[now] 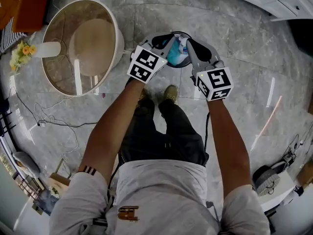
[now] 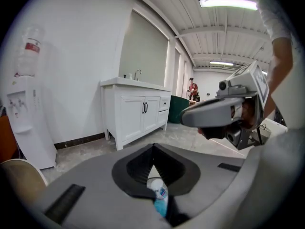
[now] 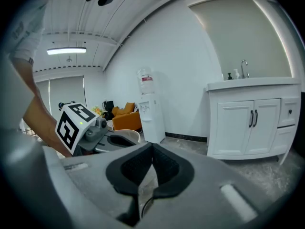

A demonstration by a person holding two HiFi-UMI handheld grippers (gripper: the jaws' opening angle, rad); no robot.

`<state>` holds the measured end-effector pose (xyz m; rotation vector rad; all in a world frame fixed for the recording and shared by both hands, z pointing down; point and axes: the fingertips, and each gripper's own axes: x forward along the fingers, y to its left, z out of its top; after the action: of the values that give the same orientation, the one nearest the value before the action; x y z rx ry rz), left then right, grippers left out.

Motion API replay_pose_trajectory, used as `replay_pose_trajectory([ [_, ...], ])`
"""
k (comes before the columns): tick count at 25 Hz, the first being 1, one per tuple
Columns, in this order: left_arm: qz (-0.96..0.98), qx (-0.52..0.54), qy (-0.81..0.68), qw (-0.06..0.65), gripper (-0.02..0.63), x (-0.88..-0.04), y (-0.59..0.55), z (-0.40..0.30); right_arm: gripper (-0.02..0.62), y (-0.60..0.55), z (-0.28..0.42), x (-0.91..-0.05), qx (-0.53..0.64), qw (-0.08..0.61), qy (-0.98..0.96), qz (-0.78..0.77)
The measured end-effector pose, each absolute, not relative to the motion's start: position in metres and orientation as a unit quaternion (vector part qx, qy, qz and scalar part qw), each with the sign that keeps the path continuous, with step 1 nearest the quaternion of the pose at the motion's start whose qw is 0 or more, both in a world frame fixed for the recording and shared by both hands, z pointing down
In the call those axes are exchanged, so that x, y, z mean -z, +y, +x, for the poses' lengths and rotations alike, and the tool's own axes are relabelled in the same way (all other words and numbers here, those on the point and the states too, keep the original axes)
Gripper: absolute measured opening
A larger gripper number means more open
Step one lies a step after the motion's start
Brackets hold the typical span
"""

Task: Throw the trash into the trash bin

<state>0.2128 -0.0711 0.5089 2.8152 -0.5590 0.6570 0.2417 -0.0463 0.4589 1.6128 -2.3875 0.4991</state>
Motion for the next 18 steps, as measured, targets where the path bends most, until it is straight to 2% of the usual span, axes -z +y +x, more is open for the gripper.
replay_pose_trajectory([
  [18, 0.959, -0.062, -0.275, 0.007, 0.000, -0.213, -0.103, 0.115, 0.002, -0.083, 0.147, -0.221, -0.050, 0.000, -0.869, 0.493],
])
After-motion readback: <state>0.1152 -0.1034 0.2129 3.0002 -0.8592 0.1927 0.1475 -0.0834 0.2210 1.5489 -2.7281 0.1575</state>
